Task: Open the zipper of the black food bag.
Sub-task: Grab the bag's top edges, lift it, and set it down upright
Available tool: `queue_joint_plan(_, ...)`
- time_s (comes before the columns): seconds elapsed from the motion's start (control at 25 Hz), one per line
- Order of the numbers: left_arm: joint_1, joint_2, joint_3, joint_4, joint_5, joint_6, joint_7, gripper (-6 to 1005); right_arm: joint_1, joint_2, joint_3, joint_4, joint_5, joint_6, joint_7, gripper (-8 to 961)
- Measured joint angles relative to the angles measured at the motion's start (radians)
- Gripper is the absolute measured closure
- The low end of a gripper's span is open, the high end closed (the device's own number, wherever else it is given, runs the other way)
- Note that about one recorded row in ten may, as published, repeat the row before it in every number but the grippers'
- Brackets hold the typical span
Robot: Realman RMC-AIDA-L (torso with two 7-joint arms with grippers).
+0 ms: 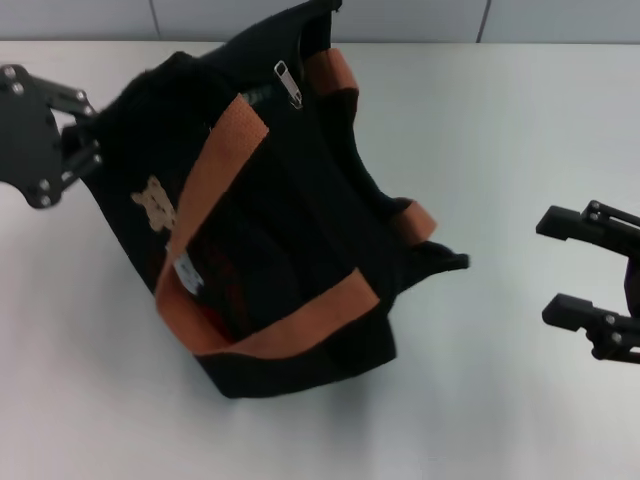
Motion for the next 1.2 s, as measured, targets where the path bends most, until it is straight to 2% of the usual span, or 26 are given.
queue_joint_plan(0.24,-0.016,0.005,0.01,0.208,0.072,0.049,-0.143,921,0.006,0.003,0.022,0.031,0.001,0.016,0.0,163)
queue_joint_plan(0.32,-0.045,0.014,0.01,0.278,0.13,0.106,-0.232,921,0.007,0.01,0.023,0.033,0.001,0.02,0.0,163)
queue_joint_plan(0.56,-0.099,0.032,0.015,0.361,0.217,0.203,-0.353,921,0.011,0.021,0.024,0.031,0.001,0.024,-0.001,164)
queue_joint_plan(0.8,-0.119,0.056,0.108,0.467,0.25,0.22,-0.5,921,0.022,0.021,0.017,0.031,0.001,0.025,-0.004,163)
queue_joint_plan(0.96,-0.128,0.058,0.126,0.506,0.252,0.221,-0.538,923,0.032,0.021,0.009,0.032,-0.007,0.025,-0.005,163)
queue_joint_plan(1.08,-0.146,0.056,0.121,0.512,0.262,0.217,-0.543,924,0.043,0.023,-0.035,0.033,-0.019,0.025,-0.005,164)
queue_joint_plan(1.2,-0.174,0.053,0.099,0.511,0.287,0.211,-0.546,925,0.062,0.033,-0.129,0.037,-0.021,0.038,0.001,164)
